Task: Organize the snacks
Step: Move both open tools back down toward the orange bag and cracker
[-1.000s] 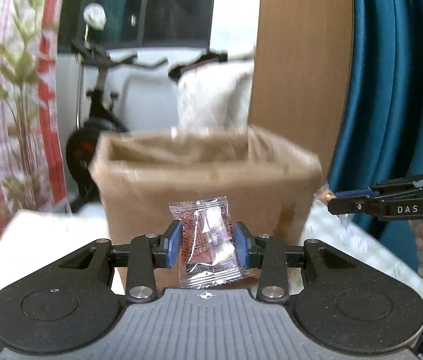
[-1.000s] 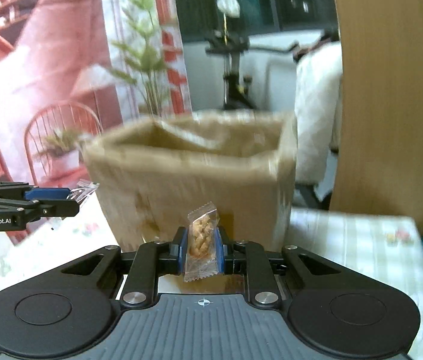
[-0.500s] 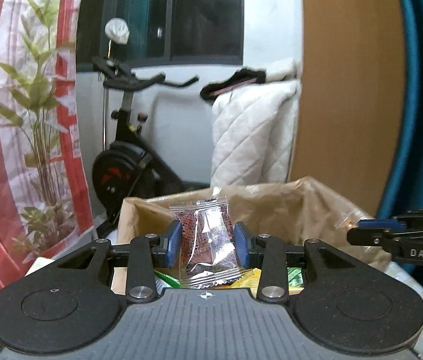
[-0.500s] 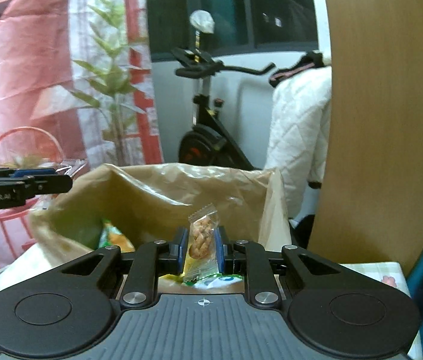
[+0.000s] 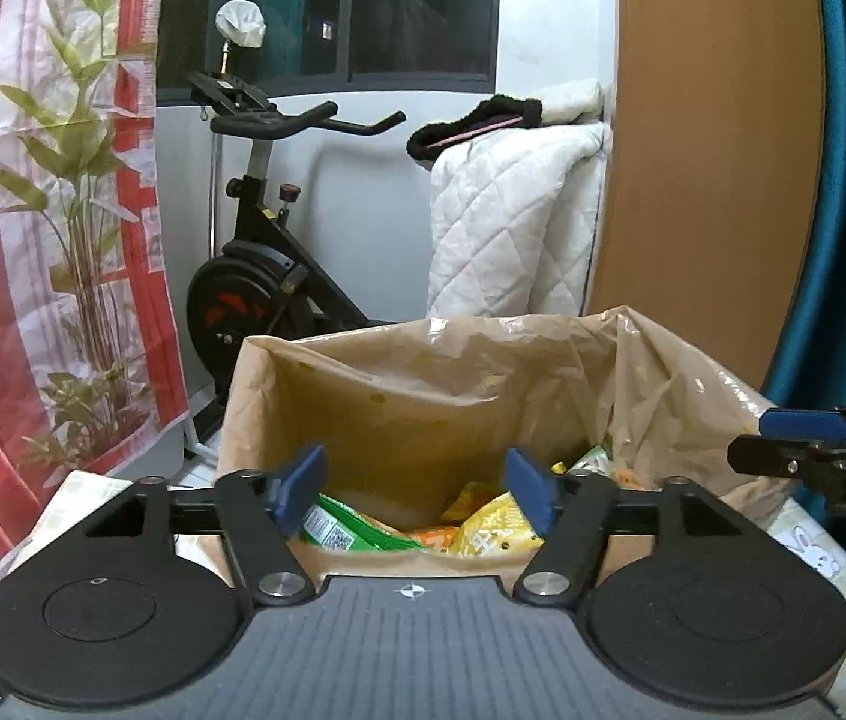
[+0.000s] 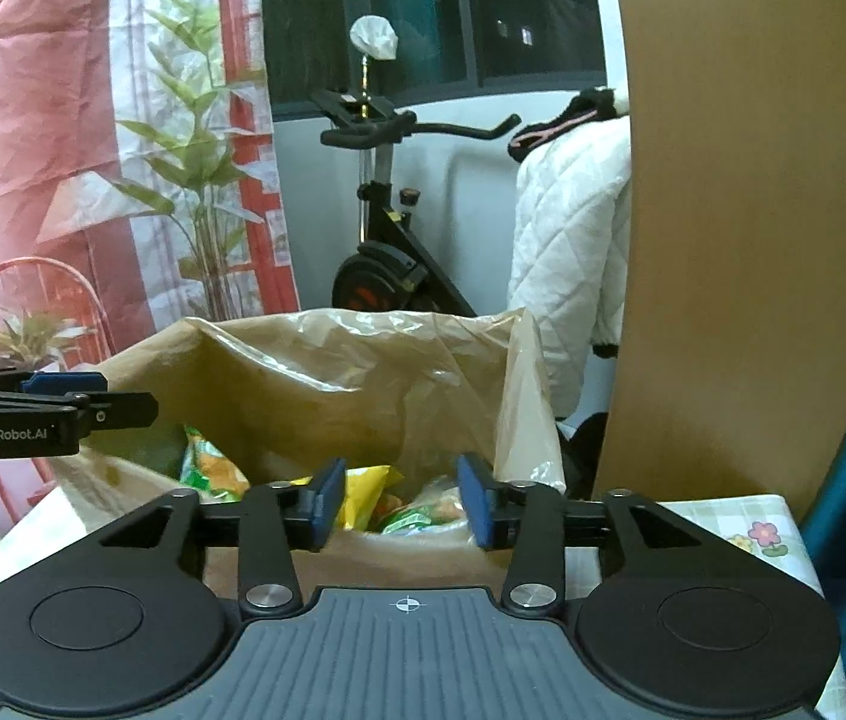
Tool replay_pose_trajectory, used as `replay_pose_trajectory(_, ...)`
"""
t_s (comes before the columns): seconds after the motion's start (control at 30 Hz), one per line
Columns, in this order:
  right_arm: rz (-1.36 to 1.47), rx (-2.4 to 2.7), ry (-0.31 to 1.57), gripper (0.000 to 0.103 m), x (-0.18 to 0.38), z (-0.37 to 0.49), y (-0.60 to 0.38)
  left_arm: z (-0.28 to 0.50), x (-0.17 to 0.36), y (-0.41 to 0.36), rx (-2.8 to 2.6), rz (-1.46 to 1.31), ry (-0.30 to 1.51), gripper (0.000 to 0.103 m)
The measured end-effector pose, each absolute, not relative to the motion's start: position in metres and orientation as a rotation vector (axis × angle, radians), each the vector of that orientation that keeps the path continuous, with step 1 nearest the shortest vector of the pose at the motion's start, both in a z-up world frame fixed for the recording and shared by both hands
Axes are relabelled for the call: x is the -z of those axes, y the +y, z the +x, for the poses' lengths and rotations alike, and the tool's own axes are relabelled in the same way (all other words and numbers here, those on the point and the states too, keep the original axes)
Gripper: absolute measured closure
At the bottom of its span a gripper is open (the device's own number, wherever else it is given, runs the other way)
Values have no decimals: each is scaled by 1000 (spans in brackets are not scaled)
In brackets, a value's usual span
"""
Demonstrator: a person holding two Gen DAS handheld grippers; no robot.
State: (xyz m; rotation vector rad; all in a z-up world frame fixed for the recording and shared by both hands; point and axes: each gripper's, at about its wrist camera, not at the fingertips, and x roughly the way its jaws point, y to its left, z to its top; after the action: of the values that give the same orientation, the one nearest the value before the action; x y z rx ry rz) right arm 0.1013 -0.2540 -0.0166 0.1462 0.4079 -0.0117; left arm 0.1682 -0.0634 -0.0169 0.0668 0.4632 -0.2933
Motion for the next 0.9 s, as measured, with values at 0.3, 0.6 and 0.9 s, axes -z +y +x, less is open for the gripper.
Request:
replay_pose_trajectory(0.3, 146, -21, 389, 36, 15, 57, -239, 120, 1, -52, 299, 43, 417, 18)
replay_pose_trajectory(0.6, 174, -26, 415, 12, 36, 28, -229, 80, 13, -38, 302, 15, 424, 10)
replay_pose_trajectory(0.9, 163, -42, 472, 7, 64, 5, -216, 56, 48, -27, 279, -30, 495, 10)
